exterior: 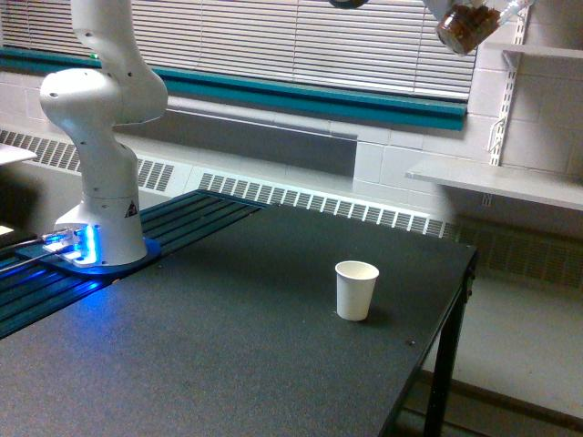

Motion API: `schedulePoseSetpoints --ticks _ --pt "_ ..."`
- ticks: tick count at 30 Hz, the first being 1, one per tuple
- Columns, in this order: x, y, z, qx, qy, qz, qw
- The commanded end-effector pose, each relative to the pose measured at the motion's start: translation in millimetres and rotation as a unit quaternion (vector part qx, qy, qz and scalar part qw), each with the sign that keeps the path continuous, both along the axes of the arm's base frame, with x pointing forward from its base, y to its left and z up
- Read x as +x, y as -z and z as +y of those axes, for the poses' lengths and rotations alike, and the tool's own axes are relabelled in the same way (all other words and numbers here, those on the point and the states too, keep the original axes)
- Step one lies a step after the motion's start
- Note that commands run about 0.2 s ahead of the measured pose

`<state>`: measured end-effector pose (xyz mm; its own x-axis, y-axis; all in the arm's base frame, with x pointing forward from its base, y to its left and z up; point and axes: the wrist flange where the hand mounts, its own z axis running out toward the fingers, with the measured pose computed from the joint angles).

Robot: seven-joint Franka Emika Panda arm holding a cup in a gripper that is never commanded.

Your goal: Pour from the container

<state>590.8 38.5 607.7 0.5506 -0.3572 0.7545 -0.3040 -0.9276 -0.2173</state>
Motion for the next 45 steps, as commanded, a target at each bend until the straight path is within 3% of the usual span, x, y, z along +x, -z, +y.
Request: schedulePoseSetpoints --ticks 1,25,45 --pt "-5 -10.1 0 0.002 0.008 -0.024 0.9997" --pt "-15 6.4 -9 -0.016 0.019 -0.026 0.9993" --pt "-53 49.1 -12 -0.023 0.033 -0.015 0.9991"
